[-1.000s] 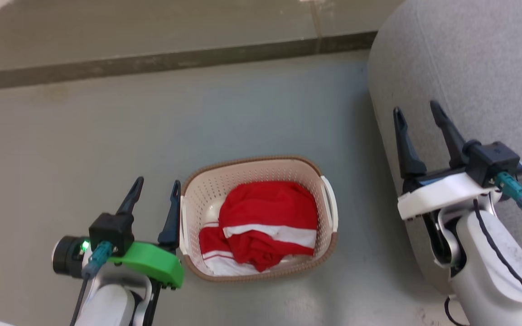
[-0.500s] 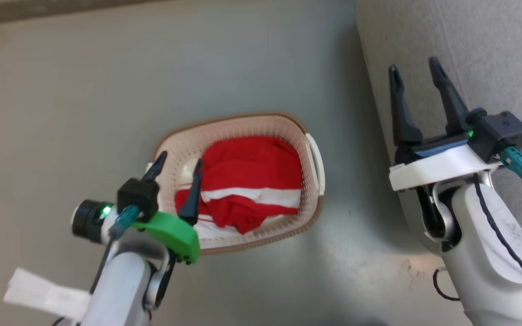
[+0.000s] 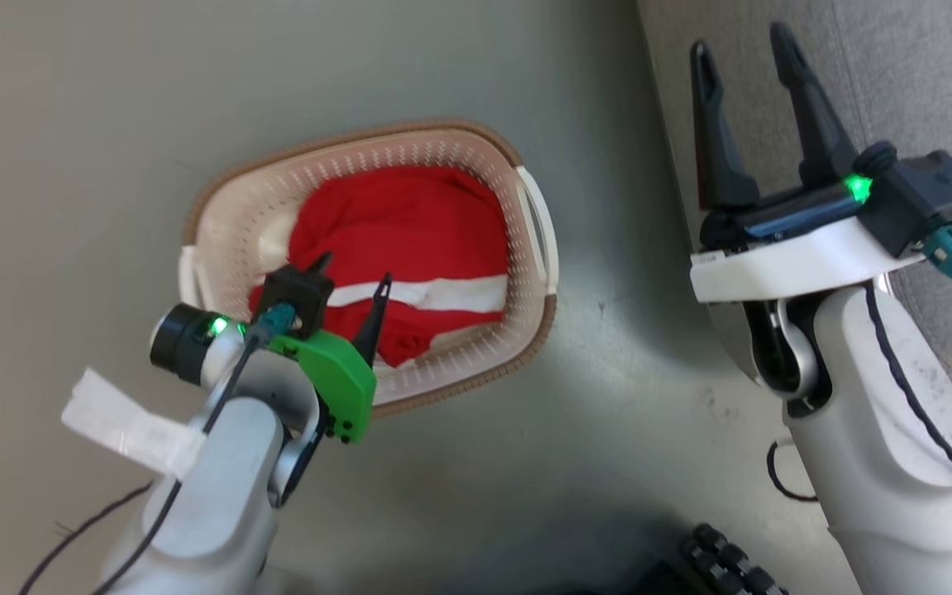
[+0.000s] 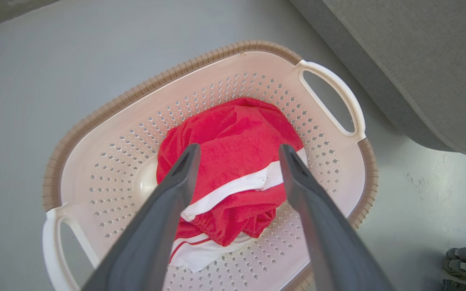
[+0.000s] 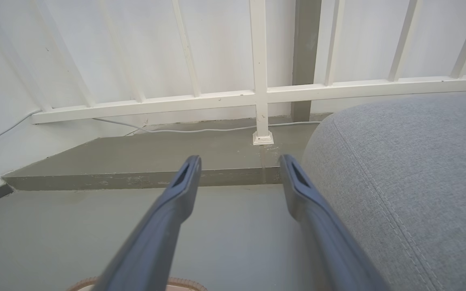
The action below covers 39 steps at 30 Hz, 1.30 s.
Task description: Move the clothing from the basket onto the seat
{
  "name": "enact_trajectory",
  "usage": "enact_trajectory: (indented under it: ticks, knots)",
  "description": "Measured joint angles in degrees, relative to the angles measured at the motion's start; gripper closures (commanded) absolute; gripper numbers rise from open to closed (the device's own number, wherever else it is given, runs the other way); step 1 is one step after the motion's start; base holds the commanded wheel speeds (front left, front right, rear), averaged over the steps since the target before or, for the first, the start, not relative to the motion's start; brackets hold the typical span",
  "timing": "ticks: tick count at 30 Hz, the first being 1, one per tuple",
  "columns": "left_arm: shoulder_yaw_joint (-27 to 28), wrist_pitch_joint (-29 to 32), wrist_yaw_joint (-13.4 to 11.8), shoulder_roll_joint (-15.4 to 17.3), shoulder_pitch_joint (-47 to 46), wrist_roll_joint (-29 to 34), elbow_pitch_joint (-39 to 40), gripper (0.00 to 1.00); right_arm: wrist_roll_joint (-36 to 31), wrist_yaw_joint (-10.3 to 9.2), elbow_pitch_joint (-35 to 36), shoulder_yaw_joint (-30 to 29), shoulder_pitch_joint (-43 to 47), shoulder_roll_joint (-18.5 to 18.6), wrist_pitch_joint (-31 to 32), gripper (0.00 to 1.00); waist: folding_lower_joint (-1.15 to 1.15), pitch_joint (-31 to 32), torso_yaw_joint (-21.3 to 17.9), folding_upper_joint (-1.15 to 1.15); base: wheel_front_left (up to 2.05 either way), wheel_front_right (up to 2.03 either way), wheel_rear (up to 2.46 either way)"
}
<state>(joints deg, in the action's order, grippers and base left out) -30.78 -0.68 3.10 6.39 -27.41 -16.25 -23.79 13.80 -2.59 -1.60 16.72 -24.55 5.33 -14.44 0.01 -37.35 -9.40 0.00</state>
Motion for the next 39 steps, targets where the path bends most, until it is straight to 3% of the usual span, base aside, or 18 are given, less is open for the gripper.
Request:
enact_trajectory:
  ticks: [18,33,34,35,39]
  knots:
    - [0.6,5.2,2.1,1.8,-10.8,0.3,-14.8,0.00,0.0,0.56,2.4,2.0,-4.7,-1.8,-0.2,0.00,0.00,-12.5,-6.3,0.00,0.00,0.00,0.00]
    - [1.2,6.9,2.8,1.1,-14.6,-1.2,-25.3,0.00,0.8,0.57,2.4,2.8,-4.7,-2.1,-0.2,0.00,0.00,-15.7,-8.9,0.00,0.00,0.00,0.00]
    - [1.3,6.9,2.8,1.0,-14.9,-1.2,-25.8,0.30,0.8,0.57,2.4,2.9,-4.7,-2.1,-0.2,0.00,0.00,-15.8,-8.9,0.00,0.00,0.00,0.00]
    - [1.3,7.0,2.8,0.9,-15.1,-1.2,-26.2,1.00,0.8,0.57,2.4,2.9,-4.7,-2.1,-0.2,0.00,0.00,-15.9,-8.9,0.00,0.00,0.00,0.00]
    - [1.1,7.2,2.8,0.2,-16.4,-1.1,-27.8,1.00,0.9,0.58,2.4,2.9,-4.7,-2.1,-0.2,0.00,0.00,-16.1,-8.9,0.00,0.00,0.00,0.00]
